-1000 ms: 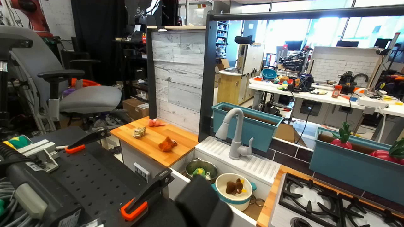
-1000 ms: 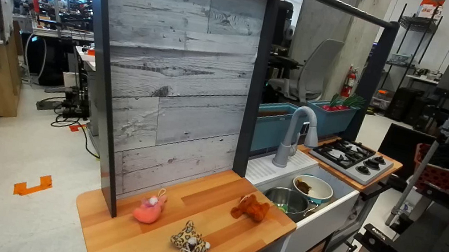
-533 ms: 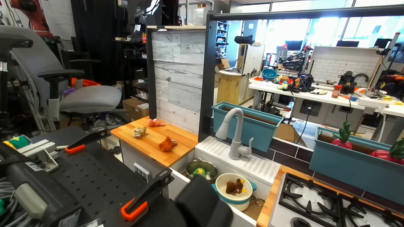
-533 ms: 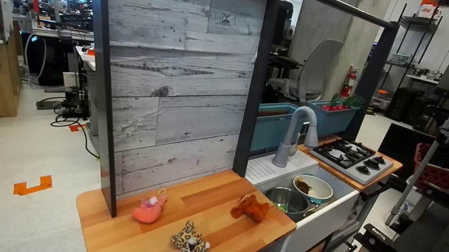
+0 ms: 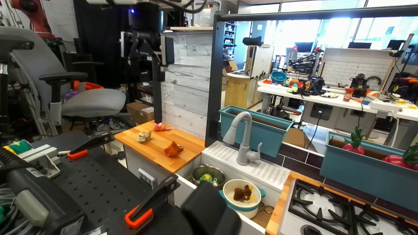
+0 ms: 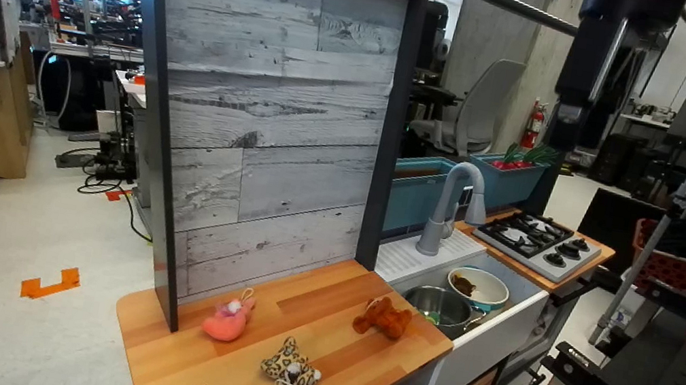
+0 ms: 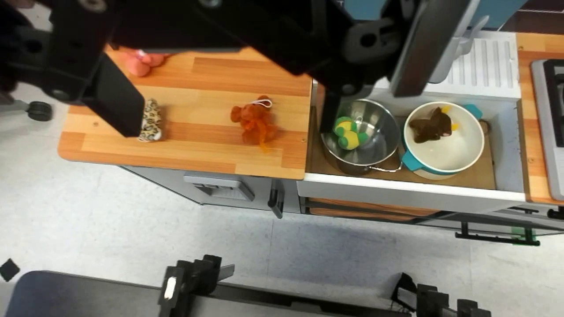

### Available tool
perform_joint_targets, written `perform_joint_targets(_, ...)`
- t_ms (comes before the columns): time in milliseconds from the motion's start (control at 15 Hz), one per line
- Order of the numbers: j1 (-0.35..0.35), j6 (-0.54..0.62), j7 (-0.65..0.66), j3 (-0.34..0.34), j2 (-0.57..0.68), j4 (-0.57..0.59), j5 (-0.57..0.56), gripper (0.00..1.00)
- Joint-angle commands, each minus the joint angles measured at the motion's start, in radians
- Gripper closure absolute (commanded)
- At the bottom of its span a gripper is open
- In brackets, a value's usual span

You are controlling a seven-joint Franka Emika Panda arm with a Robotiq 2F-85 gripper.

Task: Move the brown bear

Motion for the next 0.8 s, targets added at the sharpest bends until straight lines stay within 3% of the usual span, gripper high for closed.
perform_joint_targets(0, -0.012, 0.055, 0.060, 0.004, 0.193, 0.103, -0.094, 0.00)
perform_joint_targets(333, 0.022, 0.094, 0.122, -0.008, 0.419, 0.246, -0.175, 0.00)
perform_joint_targets(733, 0.050, 0.118, 0.152, -0.027, 0.630, 0.393, -0.170, 0.00)
